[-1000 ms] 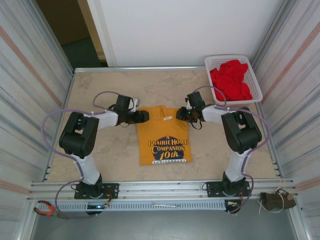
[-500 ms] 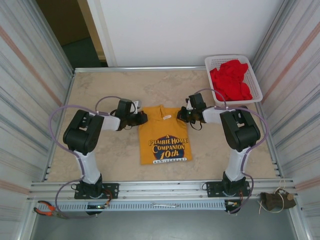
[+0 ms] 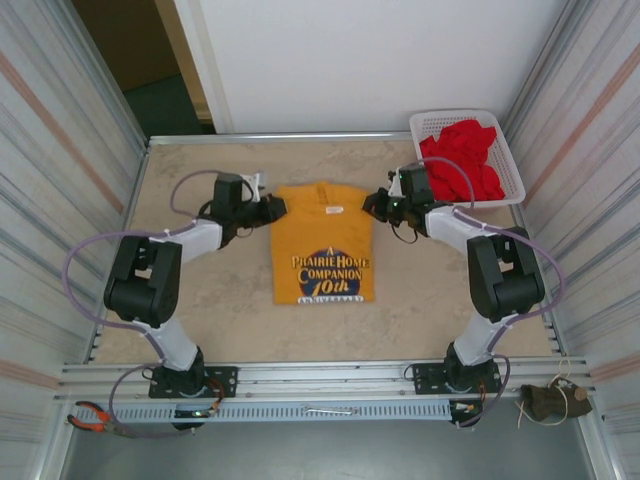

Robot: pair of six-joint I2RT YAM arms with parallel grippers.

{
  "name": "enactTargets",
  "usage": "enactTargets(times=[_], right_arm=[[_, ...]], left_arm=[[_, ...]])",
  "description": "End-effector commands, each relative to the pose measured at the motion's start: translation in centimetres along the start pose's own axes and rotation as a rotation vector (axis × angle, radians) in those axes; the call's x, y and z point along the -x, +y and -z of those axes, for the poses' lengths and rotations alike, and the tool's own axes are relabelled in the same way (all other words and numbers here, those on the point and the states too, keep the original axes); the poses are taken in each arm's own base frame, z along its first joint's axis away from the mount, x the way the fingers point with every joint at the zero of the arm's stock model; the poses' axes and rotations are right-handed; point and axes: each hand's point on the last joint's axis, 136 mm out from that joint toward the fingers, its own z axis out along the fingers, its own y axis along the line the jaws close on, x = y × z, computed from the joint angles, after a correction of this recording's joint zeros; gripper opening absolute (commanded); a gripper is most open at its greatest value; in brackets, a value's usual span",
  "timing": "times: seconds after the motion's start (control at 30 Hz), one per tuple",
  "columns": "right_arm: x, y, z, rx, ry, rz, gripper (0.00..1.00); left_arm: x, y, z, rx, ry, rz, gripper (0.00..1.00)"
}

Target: Fold the inside-out t-shirt

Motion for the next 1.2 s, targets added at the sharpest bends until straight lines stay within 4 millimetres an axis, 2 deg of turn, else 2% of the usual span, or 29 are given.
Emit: enactTargets(times=[0.0,0.13,0.23,0.3,0.4,0.47,0.53,0.67,0.77,0.8,0.93,1.17], right_arm=[[3.9,3.9,1.8,0.078,-0.048,-0.011,0.0],[7.1,7.6,4.3,0.126,-0.106,0.022,0.0],[8.2,10.0,6.7,0.161,-0.142,0.049,0.0],[8.0,10.7,8.1,0.172,-0.157,0.061,0.0],[6.0,10.4,9.4,0.173,-0.158,0.062,0.0],[3.8,9.1,9.9,0.153,-0.155,0.058,0.0],[1.2,7.5,10.0,0.128,-0.148,0.051,0.0],[-6.1,3.2,9.4,0.049,-0.098,0.057,0.0],[-9.8,0.0,9.2,-0.022,-0.101,0.062,0.0],[-10.5,-0.7,9.3,-0.034,-0.103,0.059,0.0],[-11.5,-3.0,9.7,-0.093,-0.123,0.049,0.0],[-9.7,-2.8,8.0,-0.15,-0.122,0.111,0.0]], left_arm=[[3.7,-3.3,0.6,-0.08,-0.012,-0.038,0.0],[7.7,-7.2,1.9,-0.123,-0.047,-0.106,0.0],[9.5,-10.1,3.9,-0.154,-0.081,-0.155,0.0],[9.5,-11.2,5.1,-0.167,-0.1,-0.168,0.0],[7.5,-11.4,6.1,-0.179,-0.099,-0.161,0.0],[5.1,-11.0,6.4,-0.171,-0.081,-0.163,0.0],[2.0,-9.8,6.4,-0.147,-0.058,-0.155,0.0],[-4.9,-6.0,6.6,-0.066,-0.024,-0.127,0.0],[-9.3,-3.2,6.7,0.026,0.0,-0.131,0.0],[-10.1,-2.5,6.8,0.054,0.0,-0.135,0.0],[-11.6,-0.3,7.1,0.163,-0.012,-0.163,0.0],[-10.3,1.6,6.3,0.279,-0.018,-0.191,0.0]])
